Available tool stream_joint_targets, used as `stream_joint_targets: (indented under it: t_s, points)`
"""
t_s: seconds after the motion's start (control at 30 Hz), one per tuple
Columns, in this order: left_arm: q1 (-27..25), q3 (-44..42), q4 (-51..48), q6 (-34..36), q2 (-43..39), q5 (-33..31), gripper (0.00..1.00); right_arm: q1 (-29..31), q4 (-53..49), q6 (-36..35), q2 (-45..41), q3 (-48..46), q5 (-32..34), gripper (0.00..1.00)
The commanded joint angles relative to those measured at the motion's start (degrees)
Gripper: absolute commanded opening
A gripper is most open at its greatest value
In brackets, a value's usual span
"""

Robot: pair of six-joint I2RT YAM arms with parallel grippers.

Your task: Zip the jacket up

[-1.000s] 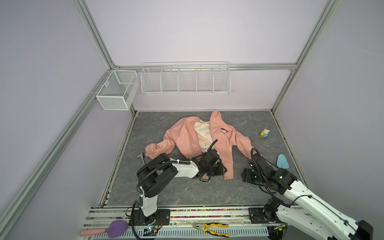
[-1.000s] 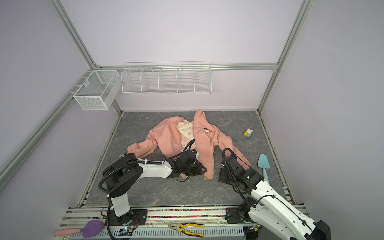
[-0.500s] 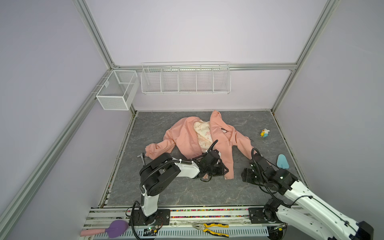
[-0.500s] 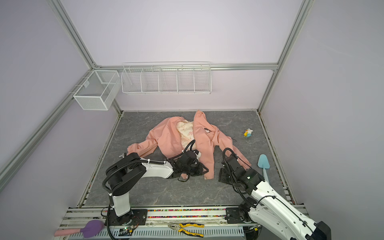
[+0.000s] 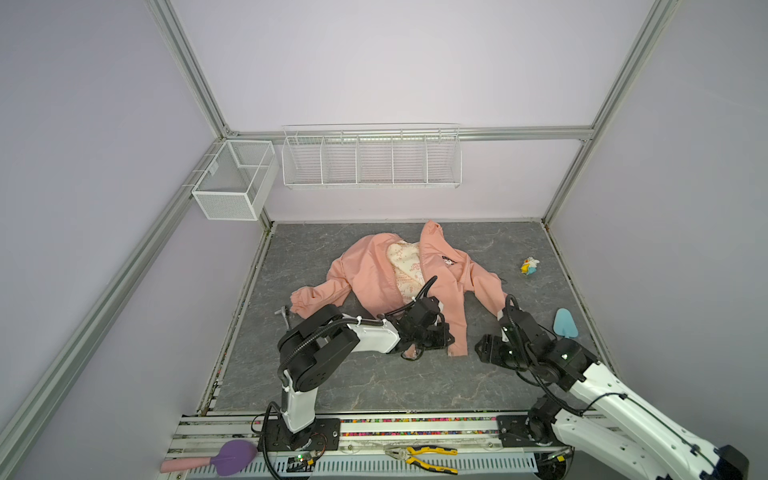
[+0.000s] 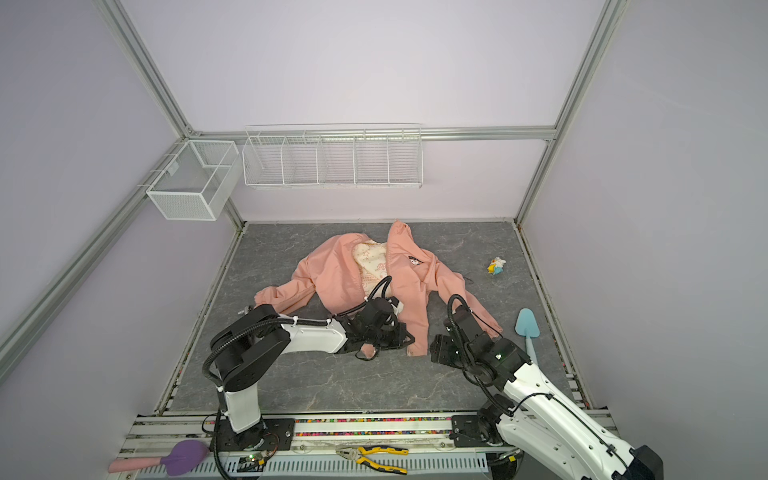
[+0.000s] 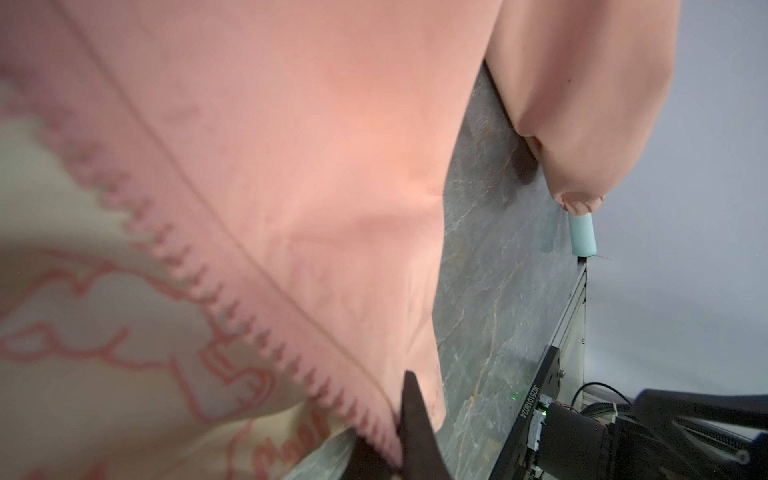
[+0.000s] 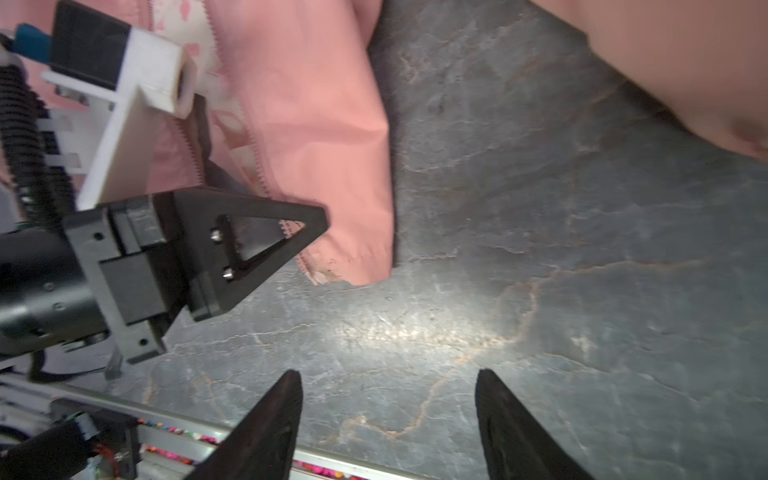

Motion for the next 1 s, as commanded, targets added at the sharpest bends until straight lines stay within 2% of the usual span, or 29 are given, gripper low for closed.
stream_joint_targets:
  t_s: [0.0,0.13,0.5,0.63,0.77,0.97]
  points:
    - [3.23,0.55,0.18,2.92,-3.63,2.78,0.0,-0.22,8.94,3.01,1.99,-1.02,-7.74,0.72]
    - [6.31,0.34,-2.4,5.41,-7.29,3.62,0.0,0.18,21.42,9.85,2.34,-3.77,-12.84,0.8]
    - [13.6,-2.77,-8.11,8.65,-14.58,7.18,0.0,6.08,36.26,17.36,10.6,0.02,-12.19,0.85]
    - [16.64,-4.98,-5.99,4.77,-15.75,12.78,0.0,10.29,43.69,19.87,15.54,0.99,-10.27,0.95]
    - [19.27,-7.79,-2.55,0.51,-18.22,19.25,0.0,15.03,47.33,20.08,20.02,3.74,-7.78,0.99]
    - [21.04,-7.39,-9.97,1.18,-23.17,25.27,0.0,19.85,52.99,20.76,25.69,5.15,-6.48,1.0]
